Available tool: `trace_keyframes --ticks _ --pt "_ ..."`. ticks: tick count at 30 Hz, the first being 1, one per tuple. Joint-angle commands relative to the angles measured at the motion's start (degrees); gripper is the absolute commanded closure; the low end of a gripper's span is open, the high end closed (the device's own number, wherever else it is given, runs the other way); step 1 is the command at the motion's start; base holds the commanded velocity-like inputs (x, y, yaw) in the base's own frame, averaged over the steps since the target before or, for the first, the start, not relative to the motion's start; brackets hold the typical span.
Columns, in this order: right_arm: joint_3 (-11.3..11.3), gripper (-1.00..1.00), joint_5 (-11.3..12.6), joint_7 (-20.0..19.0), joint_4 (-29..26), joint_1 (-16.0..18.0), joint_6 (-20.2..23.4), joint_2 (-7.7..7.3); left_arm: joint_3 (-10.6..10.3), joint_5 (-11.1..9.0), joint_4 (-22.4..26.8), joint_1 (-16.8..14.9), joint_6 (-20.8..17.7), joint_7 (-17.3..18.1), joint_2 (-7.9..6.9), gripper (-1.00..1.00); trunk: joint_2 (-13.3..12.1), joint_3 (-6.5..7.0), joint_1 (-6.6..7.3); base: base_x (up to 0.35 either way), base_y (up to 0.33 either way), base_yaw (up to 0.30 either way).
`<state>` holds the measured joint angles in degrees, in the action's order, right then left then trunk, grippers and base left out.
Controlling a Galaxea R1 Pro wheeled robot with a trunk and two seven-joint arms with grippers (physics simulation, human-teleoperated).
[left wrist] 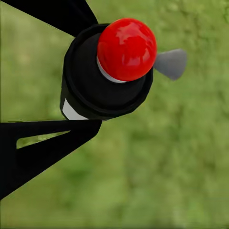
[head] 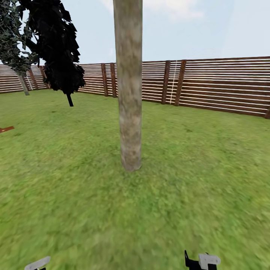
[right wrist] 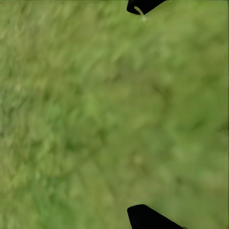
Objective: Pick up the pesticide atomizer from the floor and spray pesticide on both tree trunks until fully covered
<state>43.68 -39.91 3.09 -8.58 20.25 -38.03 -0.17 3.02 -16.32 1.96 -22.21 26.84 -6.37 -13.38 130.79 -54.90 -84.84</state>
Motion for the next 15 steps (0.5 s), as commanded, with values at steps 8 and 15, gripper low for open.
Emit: trace_keyframes --ticks 8,15 --pt "0.3 -1.0 -0.6 0.2 -0.3 0.0 -0.2 -0.29 -0.6 0.8 0.9 -0.1 0.3 1.0 0.25 1.0 0.0 -0.05 -0.02 0.325 -0.099 0.0" --pt "-12.2 -1.0 -12.4 -17.8 -11.3 1.6 5.8 -0.64 -7.2 22.9 6.8 -6.8 -8.5 26.1 -0.87 1.0 0.0 -0.05 -0.02 0.312 -0.138 0.0"
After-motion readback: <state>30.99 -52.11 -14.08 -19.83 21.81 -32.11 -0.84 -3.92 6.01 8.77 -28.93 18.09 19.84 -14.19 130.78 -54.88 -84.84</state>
